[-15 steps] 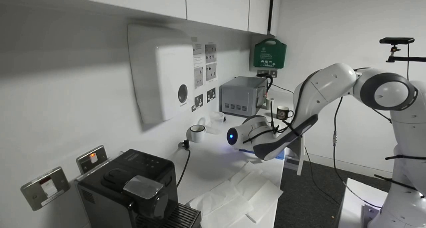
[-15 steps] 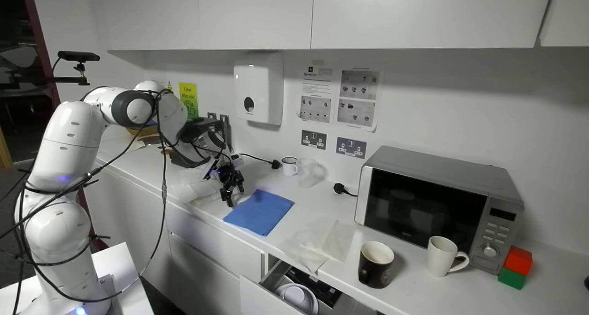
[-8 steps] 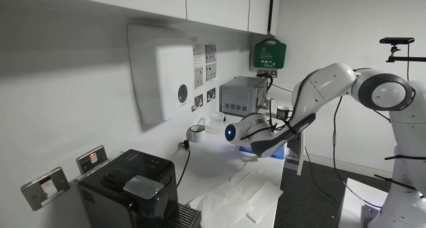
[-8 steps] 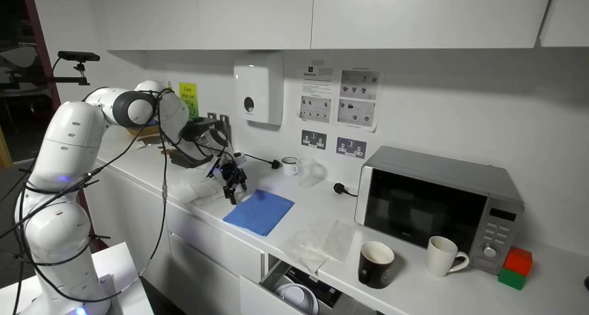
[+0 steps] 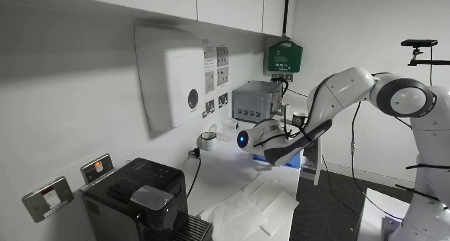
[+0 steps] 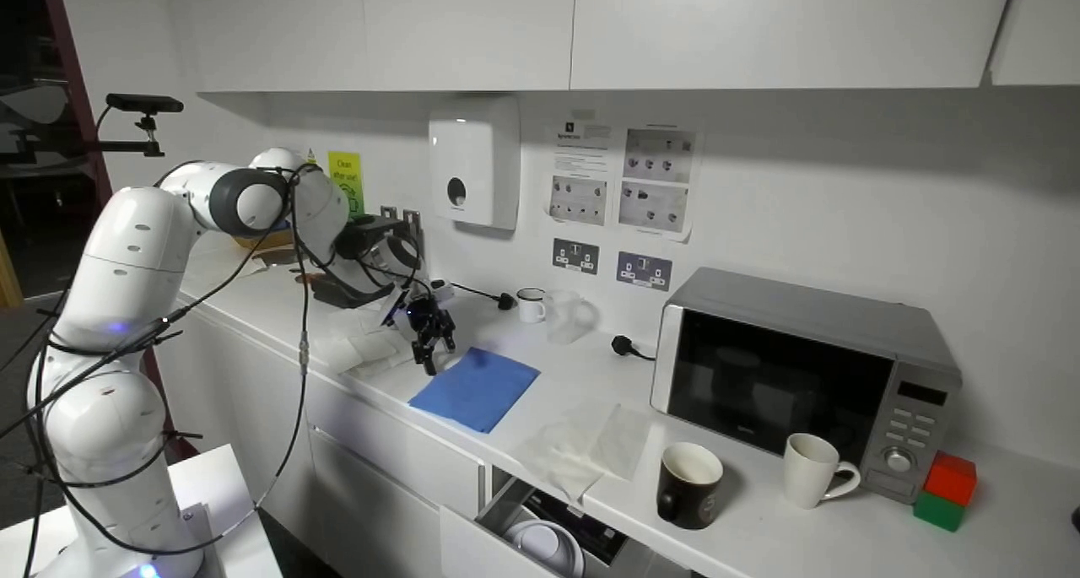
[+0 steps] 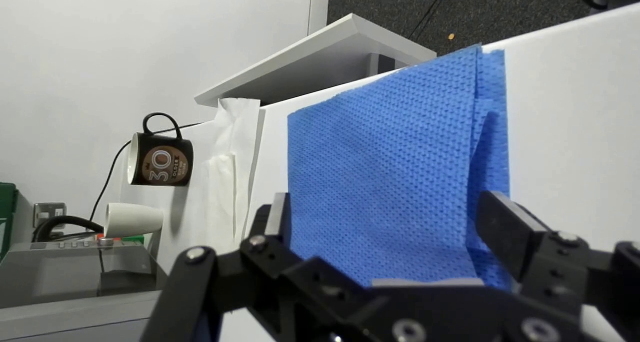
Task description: Unfold the blue cloth
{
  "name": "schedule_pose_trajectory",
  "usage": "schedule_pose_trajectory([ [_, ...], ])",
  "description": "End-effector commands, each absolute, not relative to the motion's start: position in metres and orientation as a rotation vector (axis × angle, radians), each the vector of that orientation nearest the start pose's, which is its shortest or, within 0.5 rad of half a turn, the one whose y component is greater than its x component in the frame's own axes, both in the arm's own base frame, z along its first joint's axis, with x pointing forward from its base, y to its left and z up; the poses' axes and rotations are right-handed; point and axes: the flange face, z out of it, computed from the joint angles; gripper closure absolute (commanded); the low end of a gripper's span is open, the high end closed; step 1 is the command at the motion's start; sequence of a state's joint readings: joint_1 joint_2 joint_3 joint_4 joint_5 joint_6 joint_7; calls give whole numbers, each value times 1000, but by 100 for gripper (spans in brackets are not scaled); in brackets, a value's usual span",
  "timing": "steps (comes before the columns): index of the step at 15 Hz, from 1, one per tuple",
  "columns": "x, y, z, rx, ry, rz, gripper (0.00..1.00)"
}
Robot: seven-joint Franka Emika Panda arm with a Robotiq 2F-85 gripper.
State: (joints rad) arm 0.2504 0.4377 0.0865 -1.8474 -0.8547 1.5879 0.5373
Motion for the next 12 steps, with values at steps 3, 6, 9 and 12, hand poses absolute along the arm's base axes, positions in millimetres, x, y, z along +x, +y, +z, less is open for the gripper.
schedule_pose_trajectory([
  [3, 577, 104, 280, 2194, 148, -301, 0],
  [6, 579, 102, 278, 2208, 151, -291, 0],
  [9, 579, 101, 274, 2199, 153, -297, 0],
  [12, 578, 100, 268, 2198, 154, -312, 0],
])
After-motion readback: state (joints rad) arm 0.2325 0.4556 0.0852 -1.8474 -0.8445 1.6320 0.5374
